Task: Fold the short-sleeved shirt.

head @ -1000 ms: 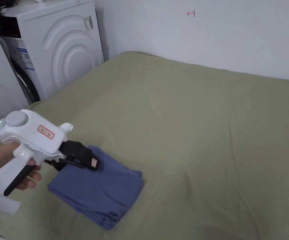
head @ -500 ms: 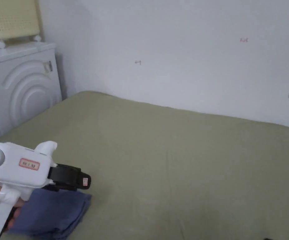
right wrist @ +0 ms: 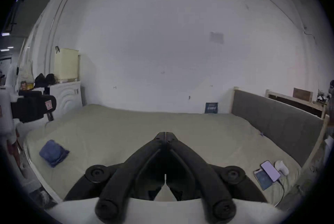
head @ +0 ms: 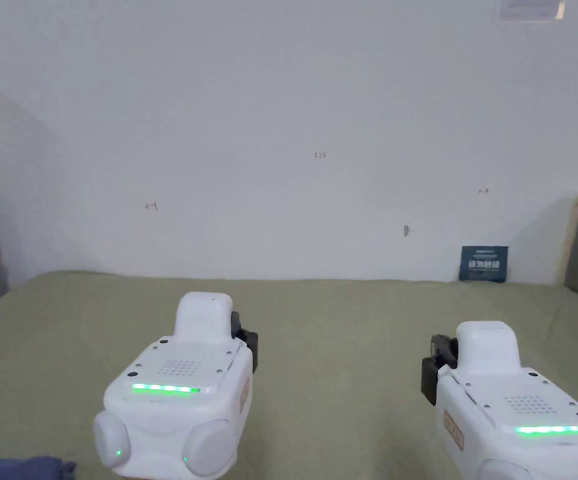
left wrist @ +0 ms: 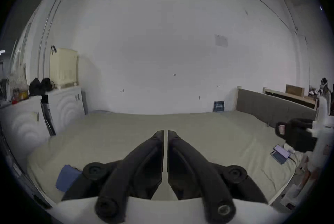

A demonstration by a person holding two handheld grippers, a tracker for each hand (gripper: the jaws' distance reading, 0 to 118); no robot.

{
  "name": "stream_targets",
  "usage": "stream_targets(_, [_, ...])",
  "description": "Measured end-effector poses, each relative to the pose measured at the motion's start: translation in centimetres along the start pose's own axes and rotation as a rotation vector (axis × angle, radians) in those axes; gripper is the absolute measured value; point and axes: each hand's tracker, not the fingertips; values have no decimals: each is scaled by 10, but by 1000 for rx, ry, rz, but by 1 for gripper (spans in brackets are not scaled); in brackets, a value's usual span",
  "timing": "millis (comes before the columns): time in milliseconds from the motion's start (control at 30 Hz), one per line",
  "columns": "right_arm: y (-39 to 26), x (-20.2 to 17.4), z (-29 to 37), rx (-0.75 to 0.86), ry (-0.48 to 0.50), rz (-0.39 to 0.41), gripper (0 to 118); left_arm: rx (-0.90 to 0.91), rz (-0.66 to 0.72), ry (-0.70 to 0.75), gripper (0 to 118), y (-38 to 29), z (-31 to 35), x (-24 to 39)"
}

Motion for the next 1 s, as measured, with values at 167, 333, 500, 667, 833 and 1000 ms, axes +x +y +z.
stream_targets(167, [5, 9, 10, 8, 7, 3, 0, 31, -8, 27, 4, 4, 8, 2])
stream_targets(333, [9, 9, 12, 16, 11, 11, 0, 59, -7, 31, 4, 9, 12, 5])
stream_targets(500, [16, 10, 11, 30, 12, 4, 0, 79, -7, 26, 4, 14, 11, 6])
stream_targets(667, [29, 10, 9, 38, 15, 13, 66, 90, -4, 51, 67, 19, 8, 3])
stream_targets(833, [37, 9, 9, 52, -9, 12, 96, 78, 1, 53, 118, 17, 6, 0])
stream_targets(1000, [41, 8, 6, 46, -16, 12, 96, 63, -28, 82, 118, 26, 9, -1])
